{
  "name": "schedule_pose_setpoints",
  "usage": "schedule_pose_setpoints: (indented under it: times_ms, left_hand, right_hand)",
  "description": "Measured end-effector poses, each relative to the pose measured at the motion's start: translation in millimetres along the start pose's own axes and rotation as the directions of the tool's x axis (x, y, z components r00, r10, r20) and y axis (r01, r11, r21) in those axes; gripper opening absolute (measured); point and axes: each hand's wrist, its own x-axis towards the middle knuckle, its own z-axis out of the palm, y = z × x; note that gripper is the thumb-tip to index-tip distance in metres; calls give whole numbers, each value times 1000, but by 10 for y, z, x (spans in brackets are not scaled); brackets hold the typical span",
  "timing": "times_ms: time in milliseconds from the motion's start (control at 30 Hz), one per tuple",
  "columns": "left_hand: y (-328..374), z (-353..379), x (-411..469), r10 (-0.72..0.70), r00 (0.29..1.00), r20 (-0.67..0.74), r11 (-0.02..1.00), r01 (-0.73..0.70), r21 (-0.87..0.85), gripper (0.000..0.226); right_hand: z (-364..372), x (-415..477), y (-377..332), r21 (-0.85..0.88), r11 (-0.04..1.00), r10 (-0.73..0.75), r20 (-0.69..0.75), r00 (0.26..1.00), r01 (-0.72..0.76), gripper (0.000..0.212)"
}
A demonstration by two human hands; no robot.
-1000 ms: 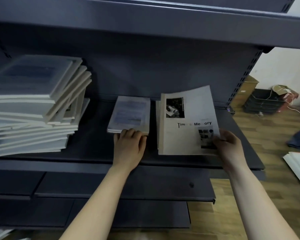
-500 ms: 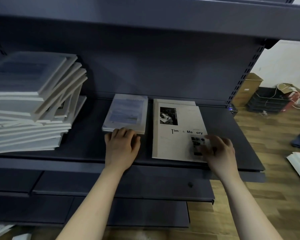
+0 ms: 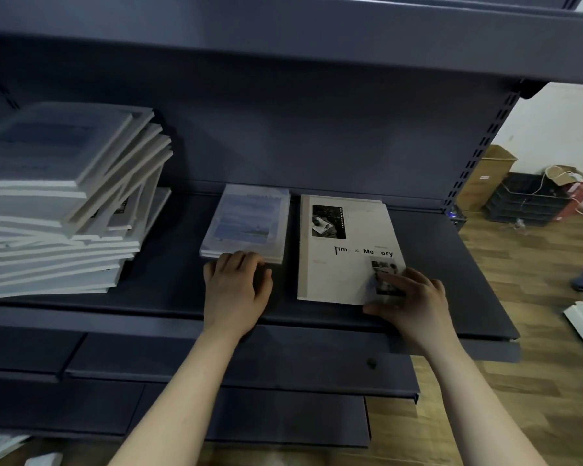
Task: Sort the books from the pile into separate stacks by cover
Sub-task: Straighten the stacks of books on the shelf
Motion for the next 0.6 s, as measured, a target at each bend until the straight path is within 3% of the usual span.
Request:
schedule_pose_setpoints:
  times_ms: [600]
  left_hand:
    - [12, -8, 15, 13, 999, 32, 1000, -14, 23, 31]
  right_hand:
    - [112, 264, 132, 30, 999, -38, 10, 999, 38, 69]
